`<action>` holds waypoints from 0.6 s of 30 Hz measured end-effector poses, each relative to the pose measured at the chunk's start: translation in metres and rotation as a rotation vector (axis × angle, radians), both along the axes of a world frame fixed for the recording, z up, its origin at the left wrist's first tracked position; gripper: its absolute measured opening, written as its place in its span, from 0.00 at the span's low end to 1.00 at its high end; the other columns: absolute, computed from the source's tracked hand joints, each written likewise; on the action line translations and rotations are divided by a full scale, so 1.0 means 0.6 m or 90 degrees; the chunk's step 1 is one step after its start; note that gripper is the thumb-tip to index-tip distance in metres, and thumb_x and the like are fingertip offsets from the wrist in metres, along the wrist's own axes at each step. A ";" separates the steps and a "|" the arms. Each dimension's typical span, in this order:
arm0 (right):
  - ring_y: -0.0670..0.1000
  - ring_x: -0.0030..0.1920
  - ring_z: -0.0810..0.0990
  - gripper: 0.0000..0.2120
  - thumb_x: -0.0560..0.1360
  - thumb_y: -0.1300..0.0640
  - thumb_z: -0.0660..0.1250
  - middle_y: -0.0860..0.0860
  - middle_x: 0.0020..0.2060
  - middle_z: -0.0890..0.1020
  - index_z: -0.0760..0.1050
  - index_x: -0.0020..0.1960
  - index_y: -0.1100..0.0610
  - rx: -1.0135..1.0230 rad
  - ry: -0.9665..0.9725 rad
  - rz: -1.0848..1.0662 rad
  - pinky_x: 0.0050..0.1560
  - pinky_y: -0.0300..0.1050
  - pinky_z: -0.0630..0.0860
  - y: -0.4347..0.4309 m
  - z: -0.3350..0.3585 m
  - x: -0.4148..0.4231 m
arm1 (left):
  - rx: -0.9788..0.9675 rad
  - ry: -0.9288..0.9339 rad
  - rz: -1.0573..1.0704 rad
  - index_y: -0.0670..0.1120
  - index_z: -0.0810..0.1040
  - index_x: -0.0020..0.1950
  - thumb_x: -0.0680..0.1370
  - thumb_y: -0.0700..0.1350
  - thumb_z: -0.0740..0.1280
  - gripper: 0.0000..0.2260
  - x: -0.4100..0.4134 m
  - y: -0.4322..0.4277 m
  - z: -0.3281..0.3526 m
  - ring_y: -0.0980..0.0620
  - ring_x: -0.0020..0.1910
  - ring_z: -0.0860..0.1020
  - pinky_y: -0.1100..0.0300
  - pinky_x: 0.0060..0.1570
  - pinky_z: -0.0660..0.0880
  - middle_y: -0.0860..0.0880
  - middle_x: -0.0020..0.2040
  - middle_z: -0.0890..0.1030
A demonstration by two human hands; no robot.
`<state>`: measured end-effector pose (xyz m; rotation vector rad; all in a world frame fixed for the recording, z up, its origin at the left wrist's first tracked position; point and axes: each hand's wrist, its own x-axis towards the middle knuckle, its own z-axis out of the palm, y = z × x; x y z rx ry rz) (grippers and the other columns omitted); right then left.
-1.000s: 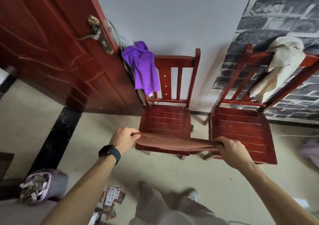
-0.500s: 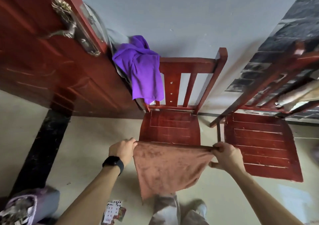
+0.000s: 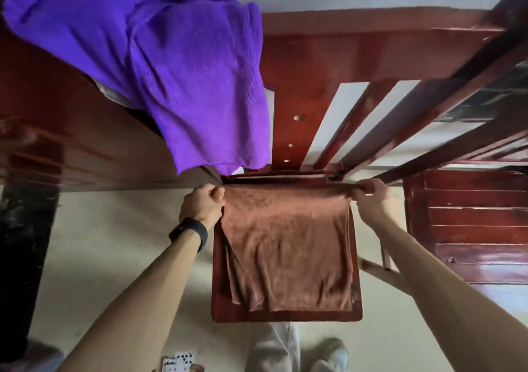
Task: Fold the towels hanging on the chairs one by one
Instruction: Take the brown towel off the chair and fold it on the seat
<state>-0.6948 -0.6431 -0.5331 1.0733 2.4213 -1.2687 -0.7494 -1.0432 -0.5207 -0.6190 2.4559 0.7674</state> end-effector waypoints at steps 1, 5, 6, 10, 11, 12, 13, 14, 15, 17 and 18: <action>0.56 0.50 0.83 0.15 0.64 0.43 0.65 0.43 0.44 0.82 0.76 0.50 0.33 -0.008 -0.008 -0.004 0.57 0.59 0.79 -0.005 0.003 -0.002 | 0.010 0.007 0.021 0.61 0.73 0.52 0.68 0.63 0.59 0.15 -0.004 0.006 -0.001 0.44 0.44 0.85 0.49 0.44 0.82 0.50 0.45 0.85; 0.52 0.51 0.81 0.29 0.71 0.44 0.71 0.47 0.54 0.80 0.68 0.71 0.41 -0.002 -0.128 0.033 0.55 0.49 0.79 -0.053 0.060 0.039 | 0.000 -0.031 0.023 0.56 0.68 0.65 0.75 0.53 0.66 0.19 0.044 0.039 0.034 0.42 0.52 0.82 0.52 0.54 0.78 0.51 0.53 0.84; 0.53 0.51 0.82 0.28 0.72 0.45 0.71 0.47 0.53 0.82 0.69 0.70 0.43 -0.002 -0.160 0.017 0.54 0.49 0.79 -0.060 0.058 0.070 | -0.021 -0.063 0.009 0.53 0.71 0.61 0.75 0.54 0.66 0.16 0.074 0.043 0.034 0.43 0.54 0.81 0.53 0.53 0.77 0.51 0.53 0.84; 0.60 0.56 0.80 0.19 0.74 0.50 0.69 0.57 0.54 0.83 0.73 0.63 0.56 0.054 -0.310 0.015 0.56 0.49 0.74 -0.098 0.026 0.233 | -0.082 -0.178 -0.058 0.52 0.76 0.51 0.75 0.63 0.65 0.16 0.218 0.075 0.025 0.43 0.54 0.81 0.56 0.46 0.75 0.48 0.52 0.83; 0.61 0.57 0.79 0.19 0.74 0.50 0.69 0.59 0.54 0.81 0.73 0.61 0.58 0.050 -0.329 0.007 0.54 0.50 0.72 -0.106 0.015 0.273 | -0.096 -0.198 -0.075 0.52 0.77 0.54 0.75 0.65 0.64 0.19 0.247 0.086 0.018 0.43 0.55 0.81 0.56 0.46 0.73 0.48 0.54 0.83; 0.62 0.55 0.78 0.19 0.75 0.48 0.68 0.59 0.53 0.80 0.73 0.60 0.58 0.050 -0.355 0.007 0.52 0.50 0.71 -0.114 0.009 0.306 | -0.113 -0.216 -0.092 0.50 0.76 0.56 0.74 0.66 0.63 0.22 0.272 0.096 0.011 0.42 0.56 0.80 0.55 0.46 0.72 0.47 0.55 0.83; 0.62 0.53 0.77 0.19 0.75 0.46 0.66 0.59 0.52 0.79 0.73 0.59 0.59 0.051 -0.367 0.013 0.49 0.49 0.70 -0.117 -0.003 0.334 | -0.130 -0.233 -0.107 0.49 0.76 0.58 0.74 0.68 0.63 0.25 0.295 0.103 0.002 0.42 0.56 0.80 0.54 0.45 0.72 0.46 0.56 0.82; 0.62 0.52 0.77 0.20 0.76 0.45 0.64 0.60 0.51 0.79 0.73 0.58 0.60 0.054 -0.368 0.020 0.49 0.49 0.70 -0.119 -0.012 0.354 | -0.149 -0.242 -0.117 0.48 0.75 0.60 0.73 0.69 0.62 0.28 0.310 0.107 -0.005 0.42 0.57 0.80 0.53 0.45 0.71 0.45 0.56 0.82; 0.63 0.52 0.77 0.21 0.77 0.44 0.64 0.60 0.50 0.79 0.73 0.58 0.60 0.056 -0.357 0.020 0.49 0.50 0.70 -0.119 -0.021 0.367 | -0.162 -0.246 -0.121 0.46 0.73 0.62 0.73 0.69 0.62 0.30 0.322 0.108 -0.014 0.42 0.57 0.80 0.53 0.44 0.71 0.44 0.57 0.81; 0.64 0.55 0.77 0.18 0.77 0.47 0.66 0.60 0.50 0.79 0.72 0.58 0.60 0.047 -0.335 -0.011 0.50 0.51 0.70 -0.119 -0.031 0.379 | -0.181 -0.239 -0.129 0.44 0.70 0.67 0.72 0.69 0.64 0.34 0.339 0.105 -0.030 0.41 0.58 0.80 0.53 0.46 0.73 0.44 0.59 0.80; 0.64 0.55 0.78 0.15 0.77 0.50 0.67 0.59 0.49 0.79 0.72 0.58 0.59 0.041 -0.335 -0.028 0.49 0.50 0.70 -0.119 -0.033 0.380 | -0.189 -0.230 -0.136 0.43 0.69 0.68 0.73 0.67 0.65 0.34 0.344 0.103 -0.036 0.41 0.57 0.80 0.53 0.46 0.73 0.44 0.59 0.80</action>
